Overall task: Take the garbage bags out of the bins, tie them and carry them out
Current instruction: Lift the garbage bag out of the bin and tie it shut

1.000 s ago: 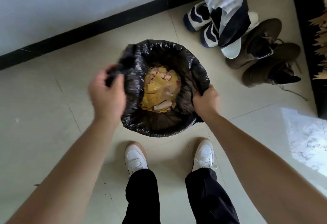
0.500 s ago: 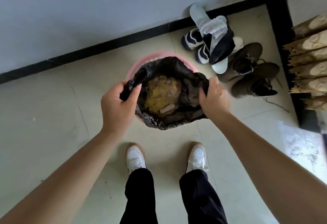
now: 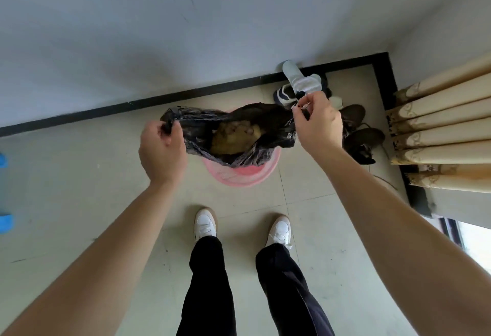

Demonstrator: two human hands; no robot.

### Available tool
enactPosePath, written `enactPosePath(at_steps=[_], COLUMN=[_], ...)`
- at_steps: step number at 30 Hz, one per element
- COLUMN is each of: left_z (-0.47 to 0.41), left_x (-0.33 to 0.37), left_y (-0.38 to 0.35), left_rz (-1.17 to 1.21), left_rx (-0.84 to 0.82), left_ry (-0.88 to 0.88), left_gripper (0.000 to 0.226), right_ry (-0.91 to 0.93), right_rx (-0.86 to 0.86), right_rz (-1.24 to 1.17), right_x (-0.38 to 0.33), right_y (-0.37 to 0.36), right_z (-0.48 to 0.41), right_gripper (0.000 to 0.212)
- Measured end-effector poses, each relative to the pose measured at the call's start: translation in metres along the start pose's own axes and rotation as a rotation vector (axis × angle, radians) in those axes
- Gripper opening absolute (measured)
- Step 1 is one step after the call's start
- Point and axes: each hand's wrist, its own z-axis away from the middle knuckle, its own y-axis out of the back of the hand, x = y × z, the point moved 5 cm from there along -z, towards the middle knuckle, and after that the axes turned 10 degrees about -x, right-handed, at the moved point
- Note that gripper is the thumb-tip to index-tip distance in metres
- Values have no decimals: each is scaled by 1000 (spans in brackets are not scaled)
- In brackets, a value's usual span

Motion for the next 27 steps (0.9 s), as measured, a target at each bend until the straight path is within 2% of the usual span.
enactPosePath(at_steps=[2, 4, 5, 7, 8, 11, 14, 17, 19, 21, 24, 27], left_z=[10, 20, 26, 35, 39, 50, 54, 57, 57, 55, 52, 42], left_x=[11, 11, 11, 12, 13, 25, 49, 75, 83, 82, 65, 28], left_y=[2, 2, 5, 16, 23, 46, 77, 115, 135, 155, 187, 218], left_rz=[-107, -249, -258, -124, -24, 137, 185, 196, 244, 232, 234, 82], left_rx=[-125, -292, -320, -261, -203, -47, 58, 203, 251, 291, 321, 315], left_ry=[29, 97, 131, 199, 229, 225, 107, -99, -228, -334, -434, -495], left_gripper=[24, 36, 40, 42, 43, 51, 49, 40, 34, 27, 50, 55], right_ry=[-126, -286, -322, -310, -283, -177, -2, 10, 18, 52, 87, 92], right_rx=[-208, -462, -518, -483, -438, -303, -202, -318, -402, -394, -314, -232], right_rz=[129, 378, 483, 568, 511, 67, -305, -727, -926, -997, -932, -802], right_x=[2, 9, 10, 8, 4, -20, -63, -103, -132, -162, -197, -215], right_y=[0, 2, 7, 19, 25, 42, 53, 44, 37, 34, 24, 0], right_z=[6, 17, 23, 28, 29, 33, 47, 64, 78, 92, 117, 132], right_gripper=[33, 26, 19, 11, 18, 39, 41, 29, 38, 43, 35, 20])
